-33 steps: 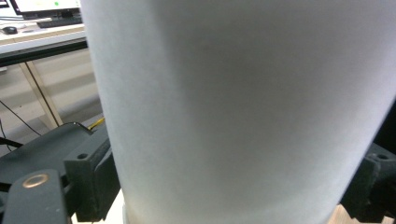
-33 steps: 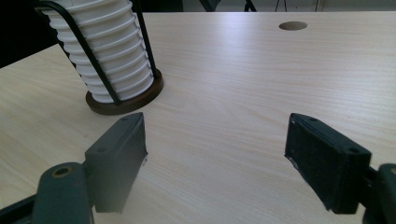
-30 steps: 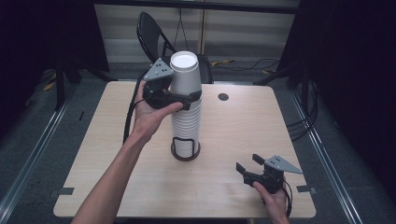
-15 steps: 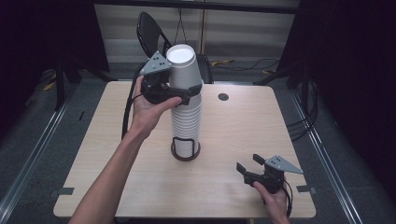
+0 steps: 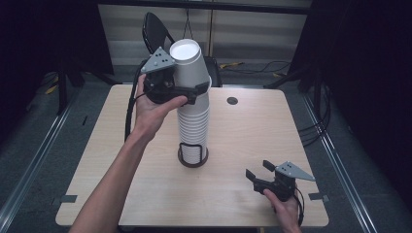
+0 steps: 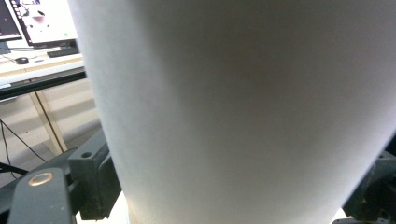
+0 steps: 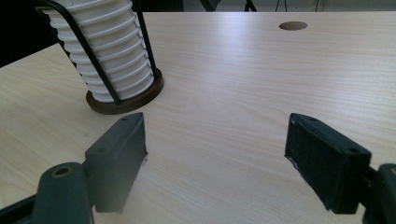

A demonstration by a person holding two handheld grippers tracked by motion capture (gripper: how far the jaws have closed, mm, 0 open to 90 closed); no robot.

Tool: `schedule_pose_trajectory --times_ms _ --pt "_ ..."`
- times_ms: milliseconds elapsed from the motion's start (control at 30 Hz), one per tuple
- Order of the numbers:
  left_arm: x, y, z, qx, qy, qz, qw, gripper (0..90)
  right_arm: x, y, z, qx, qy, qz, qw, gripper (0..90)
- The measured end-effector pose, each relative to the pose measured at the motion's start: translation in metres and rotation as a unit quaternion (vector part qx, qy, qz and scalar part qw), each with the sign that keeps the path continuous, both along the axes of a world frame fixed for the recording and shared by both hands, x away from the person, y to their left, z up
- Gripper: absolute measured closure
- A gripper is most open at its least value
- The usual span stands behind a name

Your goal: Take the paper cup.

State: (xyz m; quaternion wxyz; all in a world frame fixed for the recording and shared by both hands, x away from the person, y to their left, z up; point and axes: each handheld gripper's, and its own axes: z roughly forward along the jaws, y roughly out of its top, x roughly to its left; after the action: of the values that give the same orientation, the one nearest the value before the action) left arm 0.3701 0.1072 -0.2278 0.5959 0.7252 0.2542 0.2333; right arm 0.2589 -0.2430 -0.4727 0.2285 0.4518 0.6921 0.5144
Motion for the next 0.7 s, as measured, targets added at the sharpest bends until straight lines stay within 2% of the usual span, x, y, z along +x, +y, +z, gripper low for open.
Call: schedule_pose_trajectory --times_ms 100,267,400,467,700 --pt "0.000 0.001 0.002 -0.006 0.000 -0.004 1.0000 12.9 0.000 0.000 0.000 0.000 0.000 0.000 1.0000 20.7" --pt "-0.001 0.000 0.005 -0.002 -0.003 -0.005 1.0000 12.9 0.000 0.000 0.000 0.000 0.000 0.000 1.0000 20.7" --pt "-0.001 0.001 0.008 -0.007 -0.005 -0.003 1.0000 12.9 0.000 0.000 0.000 -0.001 0.001 0.001 1.0000 20.7" --pt "-0.001 0.002 0.011 -0.017 -0.008 0.001 0.9998 12.9 0.000 0.000 0.000 -0.001 0.001 0.001 1.0000 20.7" --pt "-0.002 0.005 0.016 -0.018 -0.011 0.001 0.9998 12.9 0.000 0.000 0.000 0.000 0.001 0.001 1.0000 20.7"
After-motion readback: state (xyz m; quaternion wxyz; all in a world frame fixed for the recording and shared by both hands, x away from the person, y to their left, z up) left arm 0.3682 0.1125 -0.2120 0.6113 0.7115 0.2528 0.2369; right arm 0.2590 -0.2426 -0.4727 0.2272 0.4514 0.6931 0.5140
